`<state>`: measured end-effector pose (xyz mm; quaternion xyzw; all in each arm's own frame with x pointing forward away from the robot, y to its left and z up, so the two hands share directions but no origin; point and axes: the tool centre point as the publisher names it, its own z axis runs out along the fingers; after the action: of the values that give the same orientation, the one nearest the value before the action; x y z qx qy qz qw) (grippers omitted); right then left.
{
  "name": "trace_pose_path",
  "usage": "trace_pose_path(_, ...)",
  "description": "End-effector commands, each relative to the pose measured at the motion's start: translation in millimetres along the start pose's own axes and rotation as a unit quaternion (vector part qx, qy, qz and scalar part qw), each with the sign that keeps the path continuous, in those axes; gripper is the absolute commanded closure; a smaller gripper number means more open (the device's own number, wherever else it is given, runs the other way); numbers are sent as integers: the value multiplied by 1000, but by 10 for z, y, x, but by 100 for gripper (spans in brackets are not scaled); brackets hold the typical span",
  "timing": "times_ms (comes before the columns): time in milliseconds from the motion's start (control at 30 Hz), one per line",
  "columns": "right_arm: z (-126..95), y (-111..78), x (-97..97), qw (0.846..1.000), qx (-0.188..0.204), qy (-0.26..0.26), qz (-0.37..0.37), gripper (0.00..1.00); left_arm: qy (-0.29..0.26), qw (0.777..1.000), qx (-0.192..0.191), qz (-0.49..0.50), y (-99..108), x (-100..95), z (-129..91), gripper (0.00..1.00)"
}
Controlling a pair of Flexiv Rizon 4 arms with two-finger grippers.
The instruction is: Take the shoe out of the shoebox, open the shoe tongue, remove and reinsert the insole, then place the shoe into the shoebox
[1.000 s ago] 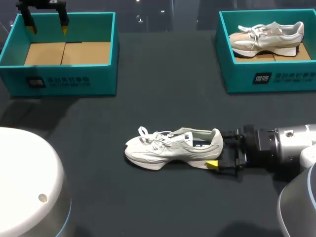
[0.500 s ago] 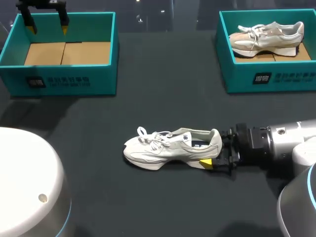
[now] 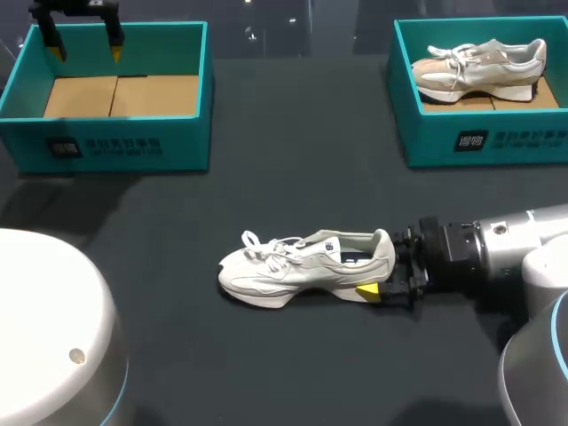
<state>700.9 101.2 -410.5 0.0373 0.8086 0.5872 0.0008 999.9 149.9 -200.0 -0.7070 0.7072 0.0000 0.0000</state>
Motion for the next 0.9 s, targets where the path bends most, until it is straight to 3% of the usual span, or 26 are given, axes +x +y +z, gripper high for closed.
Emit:
trace_pose_path(33, 43, -10, -11, 1000, 0, 4, 0, 100, 0, 1000, 0, 0, -1, 0, 0, 0)
trace_pose_path(567, 43, -10, -11, 1000, 0, 4, 0, 100, -7, 1000, -9, -20, 22, 58, -16, 0)
trace_pose_path(767, 43, -10, -11, 1000, 0, 4, 0, 100, 12, 997, 6, -73, 410, 397, -168, 0)
trace_pose_path(900, 43, -10, -11, 1000, 0, 4, 0, 100, 13, 998, 16, -58, 720, 669, -244, 0)
